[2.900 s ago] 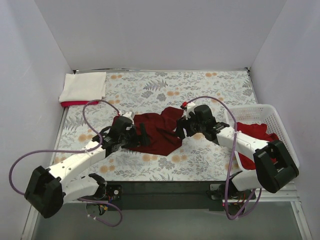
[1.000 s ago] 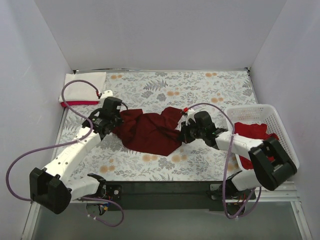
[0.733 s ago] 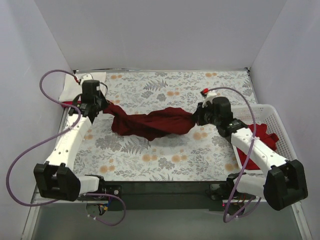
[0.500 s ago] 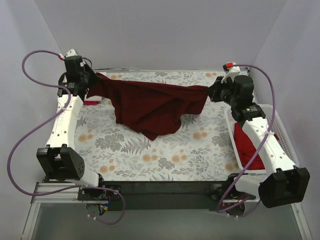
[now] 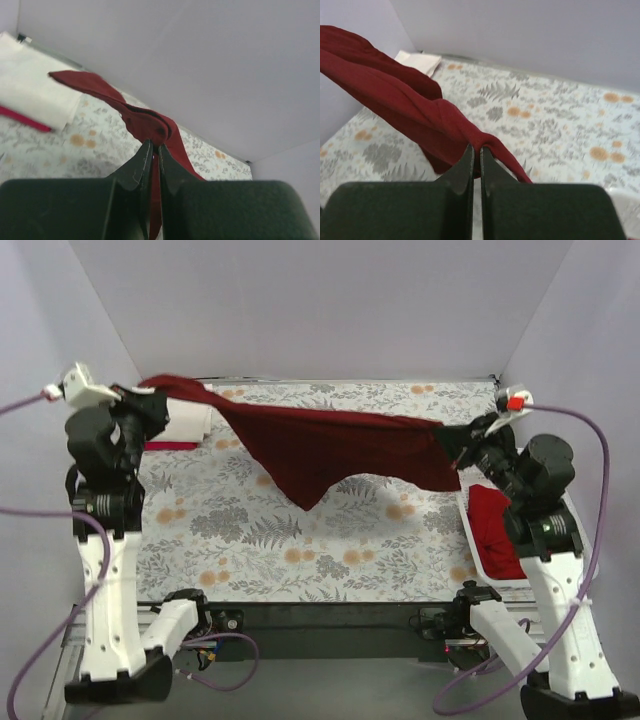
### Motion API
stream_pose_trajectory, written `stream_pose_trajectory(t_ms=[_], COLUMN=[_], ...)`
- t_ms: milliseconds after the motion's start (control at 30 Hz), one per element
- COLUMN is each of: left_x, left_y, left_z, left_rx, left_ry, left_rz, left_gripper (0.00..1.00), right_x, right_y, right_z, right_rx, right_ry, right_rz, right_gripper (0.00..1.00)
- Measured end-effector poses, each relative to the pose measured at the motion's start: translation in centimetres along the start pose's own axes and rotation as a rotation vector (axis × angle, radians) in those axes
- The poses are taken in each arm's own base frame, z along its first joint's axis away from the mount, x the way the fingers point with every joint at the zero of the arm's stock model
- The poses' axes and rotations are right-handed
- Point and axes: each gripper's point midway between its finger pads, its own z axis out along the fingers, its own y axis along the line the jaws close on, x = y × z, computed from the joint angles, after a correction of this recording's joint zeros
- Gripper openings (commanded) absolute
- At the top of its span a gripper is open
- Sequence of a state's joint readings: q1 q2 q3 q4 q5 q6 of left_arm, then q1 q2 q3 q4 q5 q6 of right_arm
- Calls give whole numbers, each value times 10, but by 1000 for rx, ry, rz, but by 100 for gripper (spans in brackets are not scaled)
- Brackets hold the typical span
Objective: Fold and stack the t-shirts
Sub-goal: Flatten the tshirt out
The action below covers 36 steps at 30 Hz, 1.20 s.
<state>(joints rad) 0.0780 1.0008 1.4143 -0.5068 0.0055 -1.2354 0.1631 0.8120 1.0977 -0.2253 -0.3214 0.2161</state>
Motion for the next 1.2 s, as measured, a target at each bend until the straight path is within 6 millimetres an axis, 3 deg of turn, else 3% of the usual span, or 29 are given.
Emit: stream_pose_trajectory(t_ms=[67, 167, 267, 300, 333, 433, 500, 567, 700, 833, 967, 1100, 1200], left_x=[16, 63, 113, 126, 136, 140, 134, 126, 112, 138, 202, 267, 304], left_y=[16, 55, 91, 101, 108, 115, 112, 104, 86, 79, 88, 105, 94], left_z=[-27, -53, -68, -74, -81, -94, -99, -101, -92, -71, -36, -18, -12], left_rx=[-23, -106, -204, -234, -264, -299, -298, -280, -221, -167, -147, -190, -166], left_ry=[-14, 36, 139, 169, 195, 202, 198, 195, 202, 333, 576, 784, 893], left_rz=[-23, -57, -76, -82, -83, -69, -59, -48, -13, 2, -30, -53, -18], left_gripper=[0, 4, 16, 22, 27, 56, 67, 70, 70, 70, 70, 70, 70], right_x=[29, 89, 143, 159, 173, 196, 200, 201, 208, 220, 247, 282, 306], right_y=[7, 13, 16, 17, 18, 21, 21, 20, 14, 7, -2, -15, -20], right_z=[-18, -42, -64, -71, -78, -91, -94, -93, -85, -72, -57, -45, -40], right_rx=[-26, -48, -56, -57, -54, -58, -54, -52, -39, -34, -30, 18, 55], right_ry=[36, 158, 285, 323, 359, 420, 434, 445, 502, 549, 617, 744, 829], right_rz=[17, 76, 142, 162, 186, 217, 221, 221, 237, 267, 315, 358, 355], right_gripper=[1, 7, 26, 40, 46, 62, 65, 65, 62, 58, 56, 55, 55])
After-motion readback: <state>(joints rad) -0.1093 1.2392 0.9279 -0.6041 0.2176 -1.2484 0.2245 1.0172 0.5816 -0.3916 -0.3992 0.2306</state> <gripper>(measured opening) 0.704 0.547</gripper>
